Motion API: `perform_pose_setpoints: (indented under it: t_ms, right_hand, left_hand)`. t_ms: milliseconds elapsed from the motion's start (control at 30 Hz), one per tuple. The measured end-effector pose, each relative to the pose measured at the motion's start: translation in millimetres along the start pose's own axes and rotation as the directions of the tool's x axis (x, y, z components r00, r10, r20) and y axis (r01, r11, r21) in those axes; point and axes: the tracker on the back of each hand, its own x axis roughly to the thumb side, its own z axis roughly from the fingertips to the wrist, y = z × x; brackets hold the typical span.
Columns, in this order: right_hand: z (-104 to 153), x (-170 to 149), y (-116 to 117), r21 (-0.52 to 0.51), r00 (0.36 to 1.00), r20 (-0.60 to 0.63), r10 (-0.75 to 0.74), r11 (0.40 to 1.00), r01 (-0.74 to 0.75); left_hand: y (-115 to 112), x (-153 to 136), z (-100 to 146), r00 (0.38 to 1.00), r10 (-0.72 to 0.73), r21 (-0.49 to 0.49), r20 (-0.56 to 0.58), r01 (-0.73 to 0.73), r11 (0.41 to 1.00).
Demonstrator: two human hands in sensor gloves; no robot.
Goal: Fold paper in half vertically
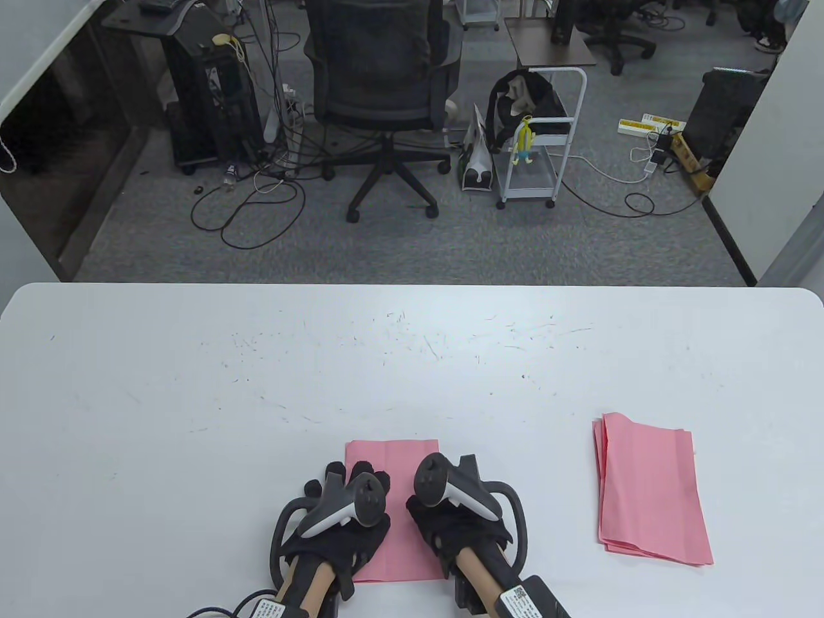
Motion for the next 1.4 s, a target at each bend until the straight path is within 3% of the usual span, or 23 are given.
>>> perform_pose_setpoints:
  t_ms: [300, 700, 867, 1100, 1400]
  right_hand:
    - [-30, -1, -17, 0.006, 0.996, -0.058, -0.063, 0.998, 0.063]
    - [-32, 0, -18, -0.005, 0.997, -0.065, -0.036, 0.999, 0.036]
    - [-19, -7, -22, -0.015, 0.990, 0.032, -0.134, 0.991, 0.134]
    - [21, 0, -16, -0.038, 0.995, 0.102, 0.010, 0.999, -0.007]
    - [24, 1, 0, -0.012, 0.990, 0.129, 0.054, 0.999, -0.053]
  left_hand:
    - [0, 0, 0, 1.000, 0.001, -0.003, 0.002, -0.001, 1.000]
    - [0, 0, 0, 1.000, 0.000, -0.003, 0.003, 0.000, 1.000]
    - [0, 0, 0, 1.000, 0.003, -0.003, 0.004, -0.003, 1.000]
    - [0, 0, 0, 1.000, 0.003, -0.004, 0.004, -0.003, 1.000]
    - [0, 0, 0, 1.000, 0.003, -0.003, 0.003, -0.003, 1.000]
